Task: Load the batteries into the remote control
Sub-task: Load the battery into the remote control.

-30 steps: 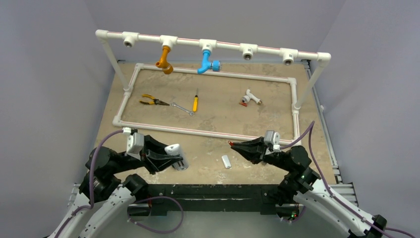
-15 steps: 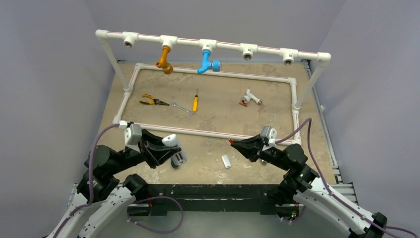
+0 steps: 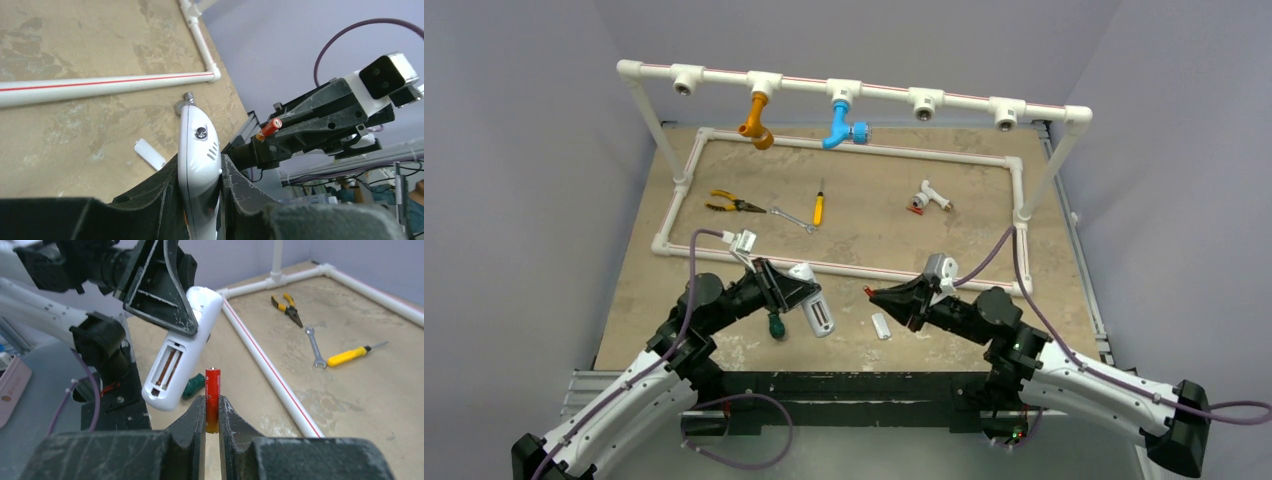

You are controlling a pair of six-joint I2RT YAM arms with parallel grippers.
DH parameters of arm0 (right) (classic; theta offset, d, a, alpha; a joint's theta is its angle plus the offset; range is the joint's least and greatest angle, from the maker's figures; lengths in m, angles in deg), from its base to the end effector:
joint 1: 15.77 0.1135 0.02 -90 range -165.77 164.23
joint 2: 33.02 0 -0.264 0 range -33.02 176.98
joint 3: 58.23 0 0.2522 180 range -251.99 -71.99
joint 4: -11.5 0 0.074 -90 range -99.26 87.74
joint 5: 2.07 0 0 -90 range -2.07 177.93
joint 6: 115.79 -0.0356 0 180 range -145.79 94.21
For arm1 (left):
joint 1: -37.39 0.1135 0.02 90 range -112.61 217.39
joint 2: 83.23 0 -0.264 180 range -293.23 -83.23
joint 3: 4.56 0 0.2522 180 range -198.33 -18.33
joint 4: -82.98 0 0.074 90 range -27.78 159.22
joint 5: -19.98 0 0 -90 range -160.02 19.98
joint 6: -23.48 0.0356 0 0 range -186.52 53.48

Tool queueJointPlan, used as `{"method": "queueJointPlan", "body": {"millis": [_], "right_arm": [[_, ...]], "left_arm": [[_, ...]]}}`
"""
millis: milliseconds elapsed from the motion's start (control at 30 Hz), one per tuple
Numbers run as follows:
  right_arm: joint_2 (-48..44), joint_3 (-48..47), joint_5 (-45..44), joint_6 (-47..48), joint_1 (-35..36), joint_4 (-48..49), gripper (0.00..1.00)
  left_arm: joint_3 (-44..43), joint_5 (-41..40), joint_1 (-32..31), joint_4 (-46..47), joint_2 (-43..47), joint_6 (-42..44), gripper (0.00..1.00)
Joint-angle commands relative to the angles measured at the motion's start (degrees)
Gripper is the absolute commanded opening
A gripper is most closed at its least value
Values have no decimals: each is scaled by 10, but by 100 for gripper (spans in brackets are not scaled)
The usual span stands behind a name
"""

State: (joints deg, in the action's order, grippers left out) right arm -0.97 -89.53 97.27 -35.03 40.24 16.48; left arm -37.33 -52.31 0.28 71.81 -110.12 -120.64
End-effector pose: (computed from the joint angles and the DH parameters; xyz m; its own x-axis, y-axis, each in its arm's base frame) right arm 0.0831 0.1336 0.2583 -0.1052 0.1274 -0.9863 -0.9035 0.4022 0.1483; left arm 0.1074 -0.0948 0.2488 -0.7045 -0.4349 -0.5609 0.4189 0.3832 -0.8232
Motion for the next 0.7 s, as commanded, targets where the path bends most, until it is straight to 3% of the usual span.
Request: {"method": "queueJointPlan", "body": {"millis": [0, 333, 533, 667], "right_arm": [[25, -63, -119, 25, 67, 48, 0], [209, -124, -346, 150, 290, 200, 0], [299, -141, -406, 202, 336, 305, 0], [311, -136, -433, 217, 338, 342, 0]], "left_arm": [[-17, -7, 2, 115, 12, -58, 0], [-7, -1, 2, 155, 10, -70, 0], [-7, -17, 2, 135, 12, -84, 0], [-8, -26, 2, 107, 18, -84, 0]]}}
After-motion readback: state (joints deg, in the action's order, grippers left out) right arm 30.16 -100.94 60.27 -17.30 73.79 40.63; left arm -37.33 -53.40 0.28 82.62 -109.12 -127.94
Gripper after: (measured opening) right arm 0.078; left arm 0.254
